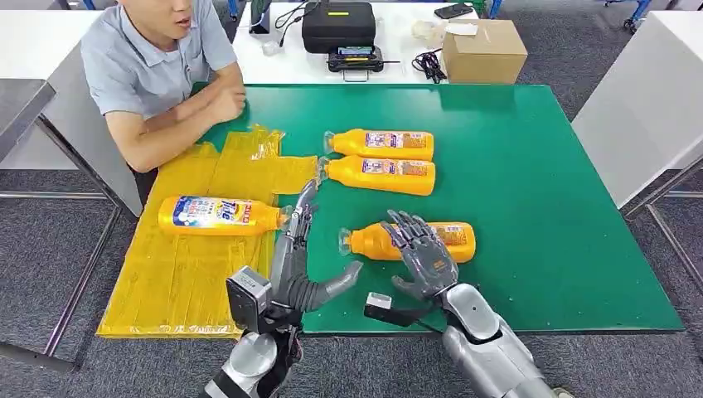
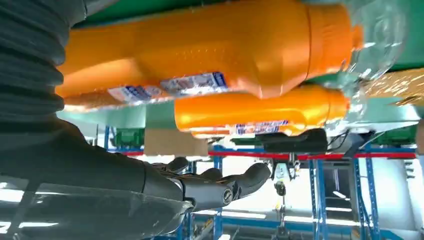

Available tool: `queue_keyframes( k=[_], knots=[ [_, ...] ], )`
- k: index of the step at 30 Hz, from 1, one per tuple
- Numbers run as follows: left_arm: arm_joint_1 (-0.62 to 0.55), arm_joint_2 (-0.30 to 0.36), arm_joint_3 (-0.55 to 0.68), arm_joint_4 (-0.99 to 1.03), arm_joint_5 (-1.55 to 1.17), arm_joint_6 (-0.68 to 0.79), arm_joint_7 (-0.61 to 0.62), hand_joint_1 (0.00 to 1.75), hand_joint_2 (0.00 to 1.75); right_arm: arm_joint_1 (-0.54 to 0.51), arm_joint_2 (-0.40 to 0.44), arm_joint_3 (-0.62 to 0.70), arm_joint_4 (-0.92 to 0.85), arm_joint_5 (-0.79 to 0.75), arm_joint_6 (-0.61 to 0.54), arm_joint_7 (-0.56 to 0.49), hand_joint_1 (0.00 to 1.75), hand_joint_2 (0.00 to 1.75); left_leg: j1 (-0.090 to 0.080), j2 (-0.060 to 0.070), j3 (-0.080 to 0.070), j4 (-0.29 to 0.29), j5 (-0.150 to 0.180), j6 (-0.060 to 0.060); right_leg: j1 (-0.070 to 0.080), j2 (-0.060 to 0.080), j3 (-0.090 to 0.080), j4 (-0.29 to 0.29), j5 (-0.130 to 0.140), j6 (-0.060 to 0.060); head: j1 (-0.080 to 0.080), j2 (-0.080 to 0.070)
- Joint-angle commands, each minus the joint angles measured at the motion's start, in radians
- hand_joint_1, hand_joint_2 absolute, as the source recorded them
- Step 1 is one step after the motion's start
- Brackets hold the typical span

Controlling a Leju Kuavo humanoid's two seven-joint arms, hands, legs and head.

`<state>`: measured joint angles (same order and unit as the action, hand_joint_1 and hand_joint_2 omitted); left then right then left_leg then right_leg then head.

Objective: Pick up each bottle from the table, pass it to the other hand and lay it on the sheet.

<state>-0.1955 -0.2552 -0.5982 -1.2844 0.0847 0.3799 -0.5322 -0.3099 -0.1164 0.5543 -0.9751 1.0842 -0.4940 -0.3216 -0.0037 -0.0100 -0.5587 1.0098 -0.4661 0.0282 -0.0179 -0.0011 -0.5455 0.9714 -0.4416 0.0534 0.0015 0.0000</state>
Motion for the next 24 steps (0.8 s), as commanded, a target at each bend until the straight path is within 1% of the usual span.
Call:
queue_keyframes(
  k=[1, 5, 7, 9, 11, 12, 21, 24],
  knots=[
    [0.012, 0.014, 0.019, -0.012, -0.013, 0.003, 0.019, 0.0, 1.75, -0.073, -0.051, 0.072, -0.032, 0.01, 0.055, 0.047, 0.0, 1.75, 0.0, 0.003, -0.001, 0.001, 0.0, -0.001, 0.0, 0.002, -0.002, 0.001, 0.0, -0.002, 0.0, 0.0],
    [0.018, 0.014, 0.025, -0.023, -0.022, 0.008, 0.025, 0.0, 1.75, -0.072, -0.067, 0.068, -0.063, -0.006, 0.099, 0.066, 0.0, 1.75, 0.001, 0.003, 0.0, 0.001, 0.0, -0.002, 0.001, 0.003, -0.001, 0.001, 0.001, -0.002, 0.0, 0.0],
    [0.021, 0.013, 0.026, -0.02, -0.023, 0.006, 0.027, 0.0, 1.75, -0.064, -0.07, 0.05, -0.06, -0.056, 0.149, 0.06, 0.0, 1.75, 0.0, 0.002, 0.0, 0.001, 0.0, -0.001, 0.0, 0.002, -0.001, 0.001, 0.0, -0.002, 0.0, 0.0],
    [0.025, 0.013, 0.03, -0.014, -0.021, 0.007, 0.041, 0.0, 1.75, -0.065, -0.078, 0.046, -0.038, -0.064, 0.182, 0.074, 0.0, 1.75, 0.0, 0.002, 0.0, 0.0, 0.0, -0.002, 0.0, 0.001, 0.0, 0.001, 0.0, -0.002, 0.0, 0.0],
    [0.027, 0.013, 0.033, -0.008, -0.019, 0.004, 0.047, 0.0, 1.75, -0.066, -0.084, 0.043, -0.015, -0.065, 0.189, 0.079, 0.0, 1.75, 0.001, 0.002, 0.001, 0.0, 0.0, -0.002, 0.001, 0.001, 0.0, 0.0, 0.001, -0.003, 0.0, 0.0],
    [0.029, 0.015, 0.035, -0.006, -0.023, 0.004, 0.057, 0.0, 1.75, -0.07, -0.09, 0.044, 0.0, -0.068, 0.219, 0.097, 0.0, 1.75, 0.0, 0.001, 0.001, 0.0, 0.0, -0.002, 0.0, 0.001, 0.001, 0.0, 0.0, -0.002, 0.0, 0.0],
    [0.037, 0.014, 0.037, -0.001, -0.024, -0.011, 0.088, 0.0, 1.75, -0.088, -0.143, 0.05, -0.012, -0.036, 0.272, 0.155, 0.0, 1.75, 0.0, 0.002, 0.0, 0.0, 0.0, -0.002, 0.0, 0.002, 0.0, 0.0, 0.0, -0.002, 0.0, 0.0],
    [0.043, 0.015, 0.04, -0.005, -0.03, -0.014, 0.089, 0.0, 1.75, -0.104, -0.176, 0.065, -0.021, 0.022, 0.249, 0.188, 0.0, 1.75, 0.0, 0.002, 0.0, 0.0, 0.0, -0.002, 0.0, 0.002, 0.0, 0.0, 0.0, -0.002, 0.0, 0.0]
  ],
)
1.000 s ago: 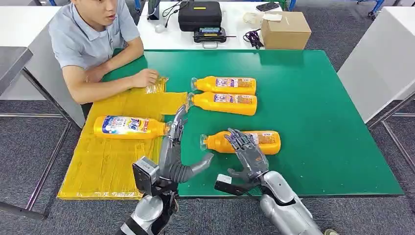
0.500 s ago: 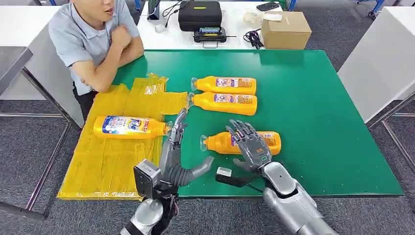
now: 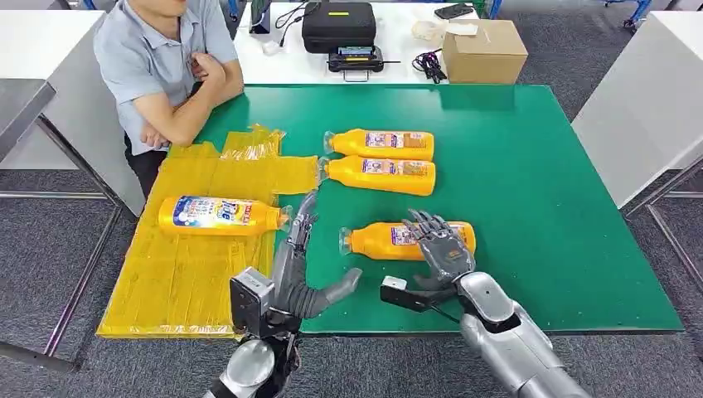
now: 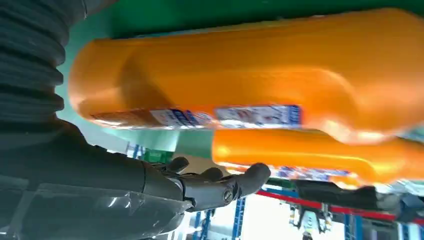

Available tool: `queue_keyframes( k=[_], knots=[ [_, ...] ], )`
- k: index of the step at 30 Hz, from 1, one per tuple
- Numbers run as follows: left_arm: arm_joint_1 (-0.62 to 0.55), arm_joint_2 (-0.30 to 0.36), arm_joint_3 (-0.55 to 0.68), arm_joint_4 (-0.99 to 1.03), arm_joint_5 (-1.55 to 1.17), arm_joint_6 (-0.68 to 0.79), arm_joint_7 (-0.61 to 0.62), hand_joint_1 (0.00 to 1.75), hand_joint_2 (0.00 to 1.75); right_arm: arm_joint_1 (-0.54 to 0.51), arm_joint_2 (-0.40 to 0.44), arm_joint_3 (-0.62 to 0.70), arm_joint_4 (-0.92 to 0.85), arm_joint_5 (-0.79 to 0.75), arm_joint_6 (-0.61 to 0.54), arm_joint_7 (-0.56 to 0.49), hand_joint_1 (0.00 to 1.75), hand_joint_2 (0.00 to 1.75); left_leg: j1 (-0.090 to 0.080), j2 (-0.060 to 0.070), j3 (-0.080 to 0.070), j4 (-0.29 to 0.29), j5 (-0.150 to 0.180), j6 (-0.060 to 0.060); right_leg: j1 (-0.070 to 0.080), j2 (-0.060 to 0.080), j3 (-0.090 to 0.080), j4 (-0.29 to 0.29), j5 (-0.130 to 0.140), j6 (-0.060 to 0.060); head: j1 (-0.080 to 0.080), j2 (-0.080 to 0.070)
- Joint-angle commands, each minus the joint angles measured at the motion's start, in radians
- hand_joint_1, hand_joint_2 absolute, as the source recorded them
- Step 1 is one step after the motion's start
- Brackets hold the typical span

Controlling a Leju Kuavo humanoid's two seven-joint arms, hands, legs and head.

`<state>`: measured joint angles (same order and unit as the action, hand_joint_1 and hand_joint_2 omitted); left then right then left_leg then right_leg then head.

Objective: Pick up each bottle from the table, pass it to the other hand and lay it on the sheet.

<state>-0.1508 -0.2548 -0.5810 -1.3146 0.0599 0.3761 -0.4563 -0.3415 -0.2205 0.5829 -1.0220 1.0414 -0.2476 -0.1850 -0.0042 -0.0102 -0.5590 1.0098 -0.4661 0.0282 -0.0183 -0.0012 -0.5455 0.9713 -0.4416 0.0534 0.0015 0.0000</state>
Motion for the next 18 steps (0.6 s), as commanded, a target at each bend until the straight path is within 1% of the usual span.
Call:
queue_keyframes(
  k=[1, 5, 9, 11, 12, 13, 15, 18],
  knots=[
    [0.0, 0.015, 0.023, 0.025, -0.007, -0.011, 0.014, 0.0, 1.75, -0.081, -0.081, 0.037, 0.027, 0.076, -0.001, 0.056, 0.0, 1.75, 0.0, 0.002, 0.001, 0.0, 0.0, -0.001, 0.0, 0.001, 0.0, 0.0, 0.0, -0.002, 0.0, 0.0],
    [0.002, 0.015, 0.024, 0.023, -0.01, -0.01, 0.013, 0.0, 1.75, -0.094, -0.093, 0.033, 0.028, 0.092, -0.004, 0.061, 0.0, 1.75, 0.0, 0.002, 0.0, 0.0, 0.0, -0.001, 0.0, 0.002, -0.001, 0.001, 0.0, -0.001, 0.0, 0.0],
    [-0.001, 0.015, 0.016, 0.025, -0.023, -0.008, 0.009, 0.0, 1.75, -0.108, -0.081, 0.017, 0.055, 0.104, -0.014, 0.072, 0.0, 1.75, 0.0, 0.003, 0.0, 0.001, 0.0, -0.002, 0.0, 0.003, -0.001, 0.001, 0.001, -0.002, 0.0, 0.0],
    [-0.001, 0.016, 0.014, 0.026, -0.023, -0.01, 0.009, 0.0, 1.75, -0.112, -0.067, 0.002, 0.079, 0.08, -0.001, 0.07, 0.0, 1.75, 0.0, 0.002, 0.0, 0.0, 0.0, -0.001, 0.0, 0.002, 0.0, 0.0, 0.001, -0.001, 0.0, 0.0],
    [-0.003, 0.018, 0.008, 0.03, -0.02, -0.017, 0.015, 0.0, 1.75, -0.115, -0.051, -0.019, 0.112, 0.035, 0.016, 0.042, 0.0, 1.75, 0.001, 0.003, 0.001, 0.0, 0.0, -0.002, 0.001, 0.002, 0.0, 0.0, 0.001, -0.003, 0.0, 0.0],
    [-0.004, 0.018, 0.007, 0.031, -0.019, -0.02, 0.016, 0.0, 1.75, -0.117, -0.046, -0.027, 0.129, 0.015, 0.033, 0.034, 0.0, 1.75, 0.001, 0.003, 0.001, 0.0, 0.0, -0.002, 0.001, 0.002, 0.0, 0.0, 0.001, -0.002, 0.0, 0.0],
    [-0.007, 0.019, 0.004, 0.037, -0.017, -0.023, 0.018, 0.0, 1.75, -0.132, -0.046, -0.021, 0.173, 0.017, 0.043, 0.036, 0.0, 1.75, 0.0, 0.001, 0.001, 0.0, 0.0, -0.001, 0.0, 0.001, 0.0, 0.0, 0.001, -0.001, 0.0, 0.0],
    [-0.013, 0.02, -0.001, 0.043, -0.015, -0.03, 0.022, 0.0, 1.75, -0.144, -0.034, -0.04, 0.232, -0.04, 0.081, 0.004, 0.0, 1.75, 0.0, 0.002, 0.001, 0.0, 0.0, -0.001, 0.0, 0.001, 0.001, 0.0, 0.001, -0.001, 0.0, 0.0]
  ],
)
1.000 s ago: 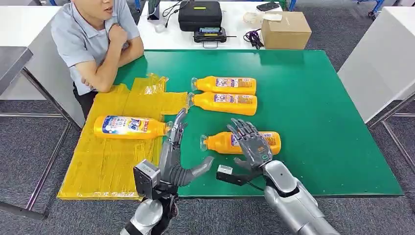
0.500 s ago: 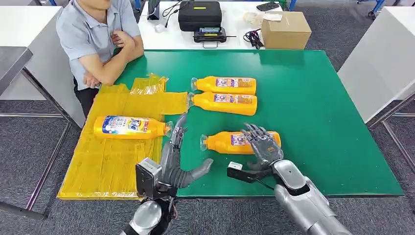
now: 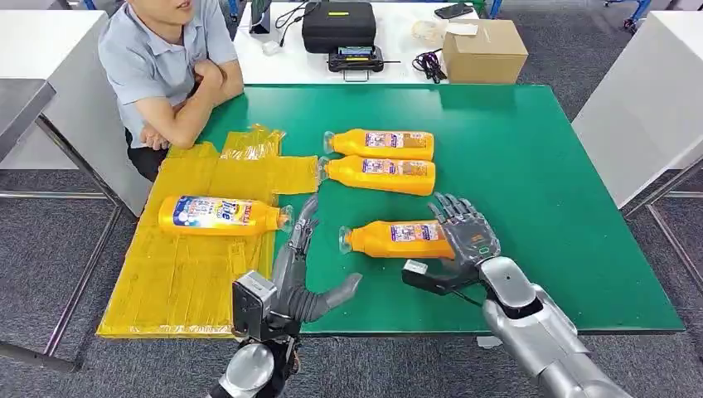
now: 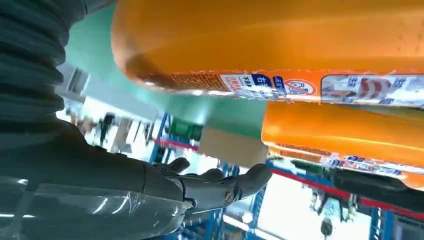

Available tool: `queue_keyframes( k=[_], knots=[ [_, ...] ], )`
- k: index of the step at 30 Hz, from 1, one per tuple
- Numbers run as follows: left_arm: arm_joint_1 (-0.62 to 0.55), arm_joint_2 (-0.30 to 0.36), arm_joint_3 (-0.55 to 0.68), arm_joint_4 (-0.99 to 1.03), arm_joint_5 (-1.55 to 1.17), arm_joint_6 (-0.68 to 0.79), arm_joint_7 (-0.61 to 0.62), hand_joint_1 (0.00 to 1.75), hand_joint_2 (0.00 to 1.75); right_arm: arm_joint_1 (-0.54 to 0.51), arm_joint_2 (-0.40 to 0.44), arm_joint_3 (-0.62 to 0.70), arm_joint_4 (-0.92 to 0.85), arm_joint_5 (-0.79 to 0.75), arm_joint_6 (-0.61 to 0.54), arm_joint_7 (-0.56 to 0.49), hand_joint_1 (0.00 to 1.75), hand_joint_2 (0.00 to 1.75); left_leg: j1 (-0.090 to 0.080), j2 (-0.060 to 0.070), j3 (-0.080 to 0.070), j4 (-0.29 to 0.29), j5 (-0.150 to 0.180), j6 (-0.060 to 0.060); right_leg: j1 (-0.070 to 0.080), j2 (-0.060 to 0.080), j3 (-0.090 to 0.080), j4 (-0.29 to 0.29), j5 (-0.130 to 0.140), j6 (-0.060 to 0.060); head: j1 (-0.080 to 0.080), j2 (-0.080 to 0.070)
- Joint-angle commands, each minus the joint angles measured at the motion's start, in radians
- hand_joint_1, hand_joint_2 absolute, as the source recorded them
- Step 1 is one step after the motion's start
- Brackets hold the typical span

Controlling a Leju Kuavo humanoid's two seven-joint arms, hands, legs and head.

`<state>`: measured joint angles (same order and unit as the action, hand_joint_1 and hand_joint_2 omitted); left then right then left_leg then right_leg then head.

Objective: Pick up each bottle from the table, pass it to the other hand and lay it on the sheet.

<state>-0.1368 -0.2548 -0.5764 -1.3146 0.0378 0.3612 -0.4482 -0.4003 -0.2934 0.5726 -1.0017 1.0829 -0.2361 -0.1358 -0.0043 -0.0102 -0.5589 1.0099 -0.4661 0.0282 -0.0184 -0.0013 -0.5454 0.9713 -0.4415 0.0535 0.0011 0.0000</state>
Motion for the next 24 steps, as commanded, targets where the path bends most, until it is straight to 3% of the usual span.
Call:
queue_keyframes(
  k=[1, 15, 24],
  knots=[
    [-0.028, 0.02, -0.006, 0.044, 0.008, -0.016, 0.015, 0.0, 1.75, -0.086, 0.039, -0.027, 0.217, -0.081, 0.073, -0.049, 0.0, 1.75, 0.0, 0.003, 0.001, -0.001, 0.0, -0.001, 0.001, 0.002, 0.001, -0.001, 0.001, -0.002, 0.0, 0.0],
    [-0.031, 0.019, -0.014, 0.057, 0.011, -0.037, 0.026, 0.0, 1.75, -0.087, 0.018, 0.02, 0.262, -0.124, 0.149, -0.073, 0.0, 1.75, 0.001, 0.001, 0.002, -0.001, 0.001, -0.002, 0.0, 0.0, 0.002, -0.001, 0.001, -0.002, 0.0, 0.0],
    [-0.052, 0.01, -0.029, 0.086, 0.014, -0.053, 0.027, 0.0, 1.75, -0.109, 0.055, 0.015, 0.338, -0.195, 0.182, -0.116, 0.0, 1.75, 0.001, 0.002, 0.004, -0.001, 0.001, -0.002, 0.001, 0.001, 0.003, -0.001, 0.001, -0.002, 0.0, 0.0]
  ],
)
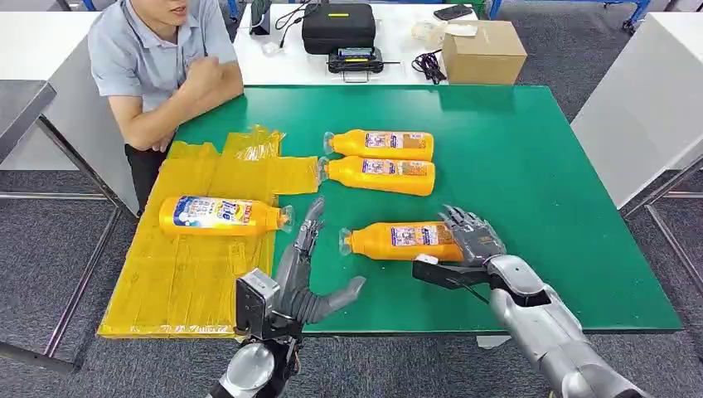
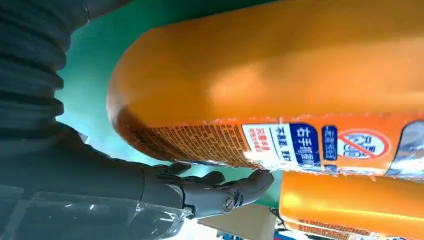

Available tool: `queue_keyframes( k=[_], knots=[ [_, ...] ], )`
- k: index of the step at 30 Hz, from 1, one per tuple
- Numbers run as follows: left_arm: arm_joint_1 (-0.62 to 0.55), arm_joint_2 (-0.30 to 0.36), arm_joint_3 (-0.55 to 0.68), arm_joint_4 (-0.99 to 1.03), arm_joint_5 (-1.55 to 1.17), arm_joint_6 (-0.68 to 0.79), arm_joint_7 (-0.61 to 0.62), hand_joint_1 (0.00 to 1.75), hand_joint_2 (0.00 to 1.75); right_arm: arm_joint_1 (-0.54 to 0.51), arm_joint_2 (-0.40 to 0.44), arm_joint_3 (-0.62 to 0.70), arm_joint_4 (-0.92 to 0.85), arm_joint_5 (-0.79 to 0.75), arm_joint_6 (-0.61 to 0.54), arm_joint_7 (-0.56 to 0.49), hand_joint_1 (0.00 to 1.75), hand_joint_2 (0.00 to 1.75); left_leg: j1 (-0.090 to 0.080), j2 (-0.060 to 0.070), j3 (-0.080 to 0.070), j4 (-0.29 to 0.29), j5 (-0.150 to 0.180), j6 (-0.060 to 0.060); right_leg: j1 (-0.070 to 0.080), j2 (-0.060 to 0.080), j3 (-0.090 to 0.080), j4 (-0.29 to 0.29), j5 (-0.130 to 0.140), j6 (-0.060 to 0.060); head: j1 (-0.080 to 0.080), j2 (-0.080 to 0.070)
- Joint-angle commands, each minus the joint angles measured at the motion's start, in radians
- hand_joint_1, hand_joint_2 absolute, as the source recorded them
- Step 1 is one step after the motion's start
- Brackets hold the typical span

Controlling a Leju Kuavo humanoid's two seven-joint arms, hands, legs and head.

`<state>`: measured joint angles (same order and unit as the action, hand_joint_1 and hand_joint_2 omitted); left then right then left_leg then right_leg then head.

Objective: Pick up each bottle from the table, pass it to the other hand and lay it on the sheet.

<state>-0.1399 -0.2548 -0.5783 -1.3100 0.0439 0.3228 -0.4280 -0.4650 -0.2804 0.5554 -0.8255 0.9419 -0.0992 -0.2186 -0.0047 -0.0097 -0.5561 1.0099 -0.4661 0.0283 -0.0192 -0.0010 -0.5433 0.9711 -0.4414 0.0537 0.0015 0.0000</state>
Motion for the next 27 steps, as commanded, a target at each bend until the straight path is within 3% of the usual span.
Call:
queue_keyframes(
  k=[1, 2, 3, 23, 27],
  knots=[
    [-0.051, 0.009, -0.028, 0.085, 0.009, -0.016, 0.007, 0.0, 1.75, -0.042, 0.039, 0.03, 0.164, -0.061, 0.04, -0.045, 0.75, 1.75, 0.001, 0.001, 0.001, 0.0, 0.0, -0.002, 0.001, 0.001, 0.001, -0.001, 0.001, -0.002, 0.0, 0.0],
    [-0.055, 0.007, -0.032, 0.091, 0.01, -0.019, 0.007, 0.0, 1.75, -0.038, 0.041, 0.025, 0.175, -0.074, 0.043, -0.058, 1.38, 1.75, 0.001, 0.001, 0.001, -0.001, 0.0, -0.001, 0.001, 0.0, 0.001, -0.001, 0.001, -0.001, 0.0, 0.0],
    [-0.058, 0.007, -0.034, 0.097, 0.012, -0.021, 0.007, 0.0, 1.75, -0.038, 0.044, 0.023, 0.19, -0.085, 0.052, -0.062, 1.75, 1.75, 0.001, 0.001, 0.001, -0.001, 0.0, -0.001, 0.001, 0.0, 0.001, -0.001, 0.001, -0.001, 0.0, 0.0],
    [-0.083, -0.002, -0.05, 0.112, 0.029, -0.042, -0.018, 0.0, 1.75, -0.002, 0.031, -0.029, 0.298, -0.161, 0.034, -0.115, 1.75, 1.75, 0.001, -0.003, 0.008, -0.001, 0.001, -0.001, 0.001, -0.004, 0.008, -0.003, 0.001, -0.001, 0.0, 0.0],
    [-0.073, -0.014, -0.033, 0.092, 0.046, -0.024, -0.052, 0.0, 1.75, 0.026, 0.049, -0.091, 0.272, -0.231, 0.022, -0.183, 1.75, 1.75, 0.001, -0.002, 0.01, 0.0, 0.001, -0.001, 0.001, -0.002, 0.009, -0.002, 0.001, 0.0, 0.0, 0.0]
  ],
)
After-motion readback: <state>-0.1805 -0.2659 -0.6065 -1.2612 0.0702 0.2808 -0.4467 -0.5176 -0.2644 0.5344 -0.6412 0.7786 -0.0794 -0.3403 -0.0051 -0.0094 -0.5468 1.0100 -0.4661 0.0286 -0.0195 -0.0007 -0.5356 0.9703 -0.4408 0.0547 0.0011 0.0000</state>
